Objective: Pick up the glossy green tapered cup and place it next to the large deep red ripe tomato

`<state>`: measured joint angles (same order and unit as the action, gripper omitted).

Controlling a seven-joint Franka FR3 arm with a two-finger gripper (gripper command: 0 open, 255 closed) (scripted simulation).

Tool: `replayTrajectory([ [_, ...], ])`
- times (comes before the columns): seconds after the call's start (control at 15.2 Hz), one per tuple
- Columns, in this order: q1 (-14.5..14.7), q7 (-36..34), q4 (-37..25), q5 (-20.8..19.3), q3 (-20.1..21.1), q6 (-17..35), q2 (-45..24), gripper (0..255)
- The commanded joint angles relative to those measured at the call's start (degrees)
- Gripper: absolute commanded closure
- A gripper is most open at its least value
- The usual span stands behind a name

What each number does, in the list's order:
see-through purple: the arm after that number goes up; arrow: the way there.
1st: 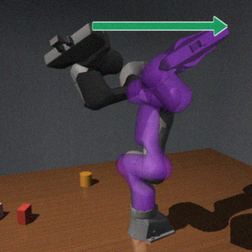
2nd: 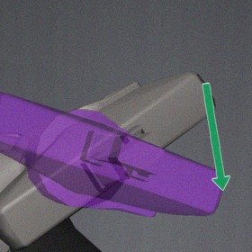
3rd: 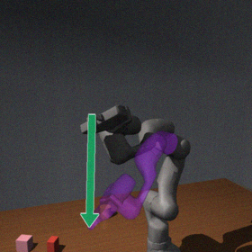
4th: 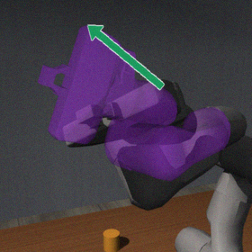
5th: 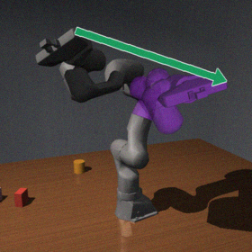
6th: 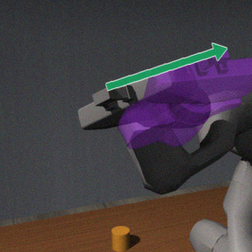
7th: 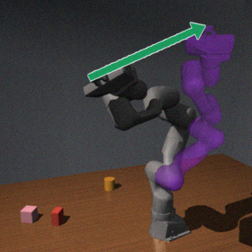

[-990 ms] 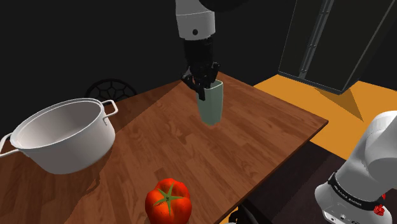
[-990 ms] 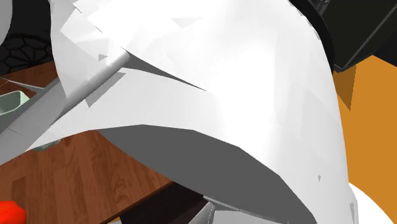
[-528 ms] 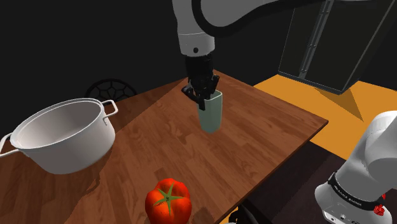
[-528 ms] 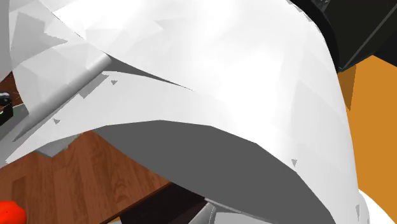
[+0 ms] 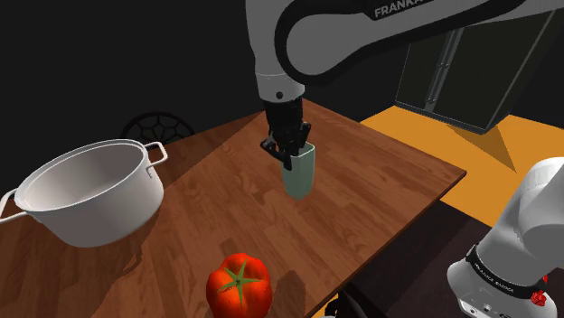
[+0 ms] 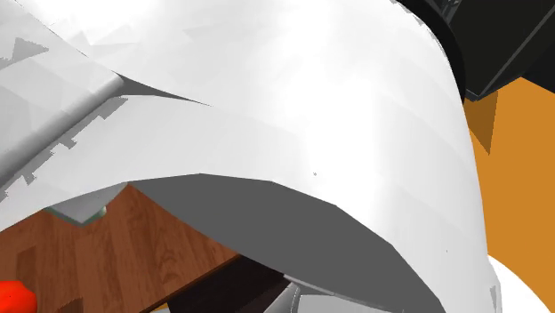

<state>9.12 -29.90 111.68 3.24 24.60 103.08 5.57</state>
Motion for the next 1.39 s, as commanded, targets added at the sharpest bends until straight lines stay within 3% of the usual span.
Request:
replayTrajectory([
  [0.0, 0.04, -0.02, 1.64, 0.01, 0.06, 1.73, -0.06, 255],
  [1.32, 0.34, -1.33, 12.29, -1.84, 0.73, 16.79, -4.86, 255],
])
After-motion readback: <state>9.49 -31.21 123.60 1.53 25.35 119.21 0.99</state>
